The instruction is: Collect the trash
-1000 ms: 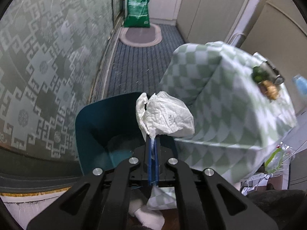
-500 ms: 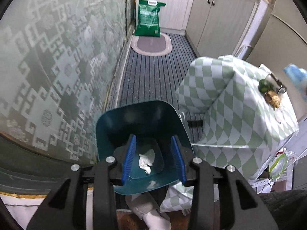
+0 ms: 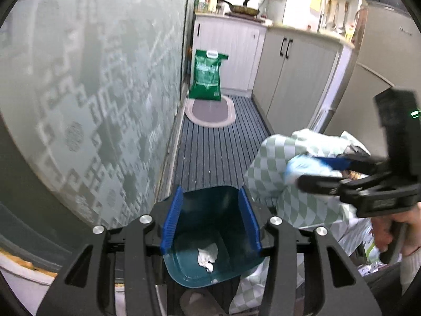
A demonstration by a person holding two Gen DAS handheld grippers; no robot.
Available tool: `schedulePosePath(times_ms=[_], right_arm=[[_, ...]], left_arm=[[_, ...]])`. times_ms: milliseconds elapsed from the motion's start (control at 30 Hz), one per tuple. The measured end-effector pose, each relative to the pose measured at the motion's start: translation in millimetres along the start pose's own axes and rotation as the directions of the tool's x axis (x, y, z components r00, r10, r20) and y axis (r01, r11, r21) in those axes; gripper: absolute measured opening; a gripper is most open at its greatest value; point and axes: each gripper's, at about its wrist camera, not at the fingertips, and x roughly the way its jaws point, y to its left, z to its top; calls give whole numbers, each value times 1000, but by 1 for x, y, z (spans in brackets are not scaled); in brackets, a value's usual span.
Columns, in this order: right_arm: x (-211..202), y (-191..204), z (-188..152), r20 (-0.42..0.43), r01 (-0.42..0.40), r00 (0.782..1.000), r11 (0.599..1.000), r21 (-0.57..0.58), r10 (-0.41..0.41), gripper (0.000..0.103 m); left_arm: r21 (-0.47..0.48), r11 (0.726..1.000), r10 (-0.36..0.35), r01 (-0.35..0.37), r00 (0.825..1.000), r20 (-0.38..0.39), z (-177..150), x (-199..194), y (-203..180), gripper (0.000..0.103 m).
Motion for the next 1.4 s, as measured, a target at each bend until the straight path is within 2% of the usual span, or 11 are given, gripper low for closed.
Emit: schedulePosePath(times_ms=[367, 533, 733, 933, 1133, 1200, 1400], right_arm=[[63, 16, -7, -142, -10, 990, 1000, -12, 9, 78], [58, 15, -4, -124, -20, 992, 1000, 8, 21, 82], [24, 1, 6, -11, 7, 1000, 999, 32, -6, 82], [-26, -24, 10, 91, 60, 994, 996, 62, -66, 82], [-78, -68, -1, 148, 180, 969, 977, 113, -196, 82], [-91, -82, -7, 154, 196, 964, 971, 138, -216, 82], [-135, -121, -31, 169, 256, 942, 947, 196, -290, 82]], left_arm=[[-16, 1000, -24, 26, 995, 93, 6, -24, 8, 55], [-7, 1000, -29, 30, 992, 123, 9, -29, 4, 61], [7, 999, -40, 40, 993, 114, 10, -25, -7, 63], [41, 997, -65, 61, 993, 98, 9, -17, -28, 63], [81, 990, -122, 117, 990, 67, 10, -2, -62, 63], [99, 984, -150, 145, 988, 46, 9, 4, -76, 63], [171, 954, -244, 248, 969, -44, -1, 29, -130, 61]])
